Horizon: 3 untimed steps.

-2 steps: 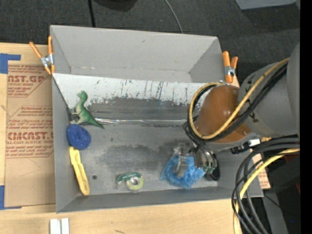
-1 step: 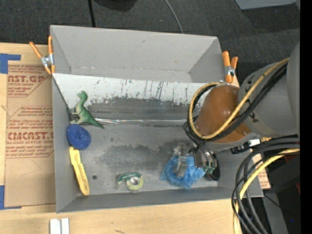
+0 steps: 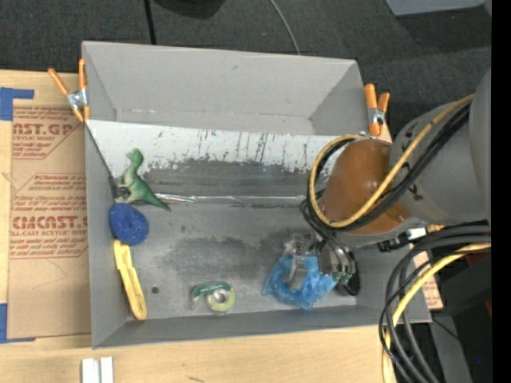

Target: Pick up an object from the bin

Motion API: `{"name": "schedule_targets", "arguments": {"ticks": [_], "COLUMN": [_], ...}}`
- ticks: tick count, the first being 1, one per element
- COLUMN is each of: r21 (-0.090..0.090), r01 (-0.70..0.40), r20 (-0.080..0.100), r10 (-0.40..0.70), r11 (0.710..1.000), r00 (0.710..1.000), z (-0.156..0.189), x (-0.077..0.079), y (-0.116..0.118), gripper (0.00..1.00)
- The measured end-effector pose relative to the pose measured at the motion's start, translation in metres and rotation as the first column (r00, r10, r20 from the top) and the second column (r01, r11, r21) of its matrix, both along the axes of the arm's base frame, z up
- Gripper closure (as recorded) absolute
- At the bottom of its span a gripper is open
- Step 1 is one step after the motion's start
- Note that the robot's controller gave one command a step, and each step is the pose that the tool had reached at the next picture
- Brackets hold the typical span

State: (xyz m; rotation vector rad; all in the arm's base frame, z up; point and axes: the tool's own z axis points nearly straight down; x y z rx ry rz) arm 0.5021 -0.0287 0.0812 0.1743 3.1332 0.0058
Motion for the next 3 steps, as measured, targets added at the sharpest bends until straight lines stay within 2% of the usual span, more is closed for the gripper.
{"name": "schedule_targets", "arguments": {"ticks": [3], "r21": [0.0], "r01": [0.0], "r20": [0.0], "r10": [0.0], "r11": [1.0], "r00": [1.0], "z": [0.0], "x": [0.0], "y": [0.0], "gripper": [1.0]}}
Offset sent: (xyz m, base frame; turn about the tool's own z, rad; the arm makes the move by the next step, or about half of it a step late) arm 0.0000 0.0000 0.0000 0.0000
